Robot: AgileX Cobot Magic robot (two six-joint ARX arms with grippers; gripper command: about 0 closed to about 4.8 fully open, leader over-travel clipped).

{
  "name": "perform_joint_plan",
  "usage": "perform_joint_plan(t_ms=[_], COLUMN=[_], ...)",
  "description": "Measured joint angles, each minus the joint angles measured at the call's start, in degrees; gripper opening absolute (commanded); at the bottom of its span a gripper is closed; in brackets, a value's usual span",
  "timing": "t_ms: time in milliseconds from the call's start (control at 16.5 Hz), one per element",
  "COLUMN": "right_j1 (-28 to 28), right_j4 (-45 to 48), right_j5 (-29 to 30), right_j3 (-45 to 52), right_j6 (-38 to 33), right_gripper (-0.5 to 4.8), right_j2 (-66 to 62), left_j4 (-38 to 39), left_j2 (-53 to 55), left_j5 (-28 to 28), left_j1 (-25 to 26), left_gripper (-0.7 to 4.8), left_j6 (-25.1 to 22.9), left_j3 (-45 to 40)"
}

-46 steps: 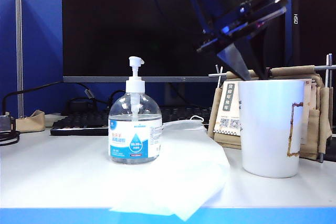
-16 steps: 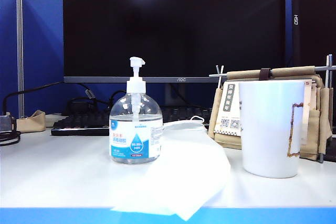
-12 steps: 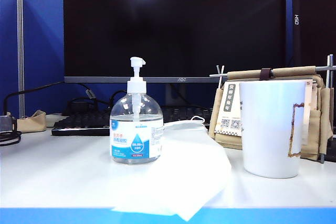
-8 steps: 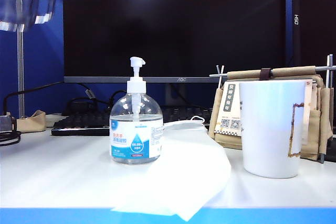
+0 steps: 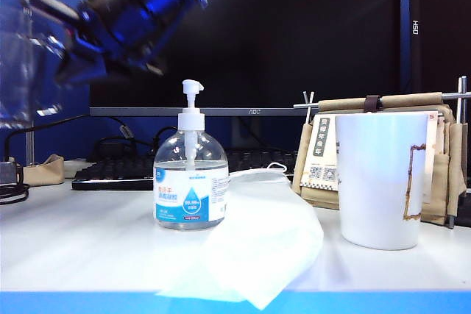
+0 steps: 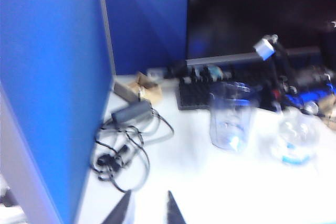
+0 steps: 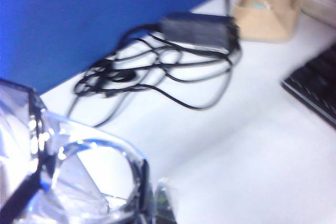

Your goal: Swap the positions of the transparent plastic cup and the white ceramic cup.

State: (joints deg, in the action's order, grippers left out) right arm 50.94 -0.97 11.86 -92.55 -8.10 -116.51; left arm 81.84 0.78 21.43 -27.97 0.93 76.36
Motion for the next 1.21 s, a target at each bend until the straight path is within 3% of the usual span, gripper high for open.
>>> perform_joint_plan(t_ms=[303,667,1213], right_j1=[-2.27,-0.96,-0.98], right_j4=[-0.42,-1.6,-3.04], right_j5=[2.47,2.67,-2.86], right_j3=[0.02,-0.22,-0.26], right_j6=[-4.42,-4.46,-3.8], right_gripper=[-0.02,-0.02,-0.02], right_j2=[-4.42,-7.37,-8.48], left_j4=[0.0,0.0,0.0], left_j2=[0.0,0.0,0.0], left_j5=[-5.79,-6.49,-7.54], left_j1=[6.84,7.02,7.02], left_gripper=[0.8,0.8,0.8], left_j6=[-2.03,-2.45,-3.1], left_j3=[-0.9,-0.87,-0.87])
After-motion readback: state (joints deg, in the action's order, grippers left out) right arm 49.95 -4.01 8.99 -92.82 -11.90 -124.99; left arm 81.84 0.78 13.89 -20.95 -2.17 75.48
